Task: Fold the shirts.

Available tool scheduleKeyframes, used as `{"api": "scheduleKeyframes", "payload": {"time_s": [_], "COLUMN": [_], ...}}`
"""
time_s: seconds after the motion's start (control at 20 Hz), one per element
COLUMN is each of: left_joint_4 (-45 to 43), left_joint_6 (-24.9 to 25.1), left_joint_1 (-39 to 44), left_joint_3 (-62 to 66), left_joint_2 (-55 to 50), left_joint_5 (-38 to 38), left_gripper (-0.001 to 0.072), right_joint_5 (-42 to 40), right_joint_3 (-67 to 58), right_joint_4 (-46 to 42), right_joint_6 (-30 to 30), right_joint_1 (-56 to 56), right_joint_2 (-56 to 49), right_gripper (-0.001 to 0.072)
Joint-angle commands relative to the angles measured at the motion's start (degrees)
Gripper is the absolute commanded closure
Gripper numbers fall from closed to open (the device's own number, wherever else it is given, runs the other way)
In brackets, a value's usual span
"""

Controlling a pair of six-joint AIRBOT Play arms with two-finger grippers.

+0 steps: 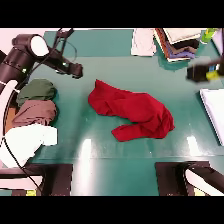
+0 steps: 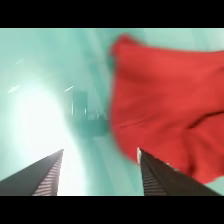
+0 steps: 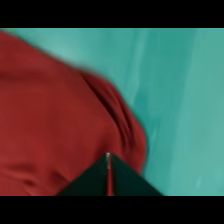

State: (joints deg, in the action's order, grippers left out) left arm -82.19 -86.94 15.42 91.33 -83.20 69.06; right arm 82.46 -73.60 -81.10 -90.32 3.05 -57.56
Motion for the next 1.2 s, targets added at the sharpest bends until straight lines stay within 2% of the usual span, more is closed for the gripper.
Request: {"api": "scheduleKeyframes", "payload": {"time_s": [0.0,0.05,0.25,0.35,0.7,0.75,0.8,0.85,0.9,1.15], "left_joint_4": [0.22,1.01,1.95,1.95,2.43,2.45,2.47,2.58,2.75,9.53], "left_joint_6": [-0.04,-0.04,-0.04,-0.04,-0.07,-0.07,-0.07,-0.07,-0.04,0.02], "left_joint_1": [-3.32,-3.32,-3.32,-3.32,-3.32,-3.32,-3.32,-3.32,-3.32,-3.32], "left_joint_3": [-3.58,-4.46,-6.21,-6.19,-6.19,-6.19,-6.21,-6.21,-6.21,-6.19], "left_joint_2": [-0.04,-0.04,-0.13,-0.11,-0.11,-0.11,-0.13,-0.28,-0.74,-8.24], "left_joint_5": [-0.46,-1.40,-2.71,-2.51,-2.54,-2.51,-2.54,-2.58,-2.62,-2.62], "left_gripper": [0.0156,0.0156,0.0156,0.0156,0.0156,0.0156,0.0156,0.0156,0.0155,0.0154], "right_joint_5": [-2.91,-4.35,-10.75,-13.55,-19.71,-20.22,-20.65,-20.94,-20.96,-19.85], "right_joint_3": [21.92,26.95,37.27,37.90,37.90,37.90,37.90,37.88,37.88,37.86], "right_joint_4": [5.92,8.24,11.06,12.50,11.96,11.54,10.27,9.05,8.44,7.48], "right_joint_6": [2.56,2.67,3.56,3.69,3.87,3.85,3.85,3.74,3.41,2.71], "right_joint_1": [11.76,14.19,15.98,15.82,12.57,11.08,9.38,7.87,6.93,5.86], "right_joint_2": [3.80,3.85,0.76,-1.51,-7.89,-8.92,-9.53,-9.75,-9.70,-9.70], "right_gripper": [0.0294,0.0188,0.0205,0.0272,0.0285,0.0379,0.0528,0.0643,0.0689,0.0690]}}
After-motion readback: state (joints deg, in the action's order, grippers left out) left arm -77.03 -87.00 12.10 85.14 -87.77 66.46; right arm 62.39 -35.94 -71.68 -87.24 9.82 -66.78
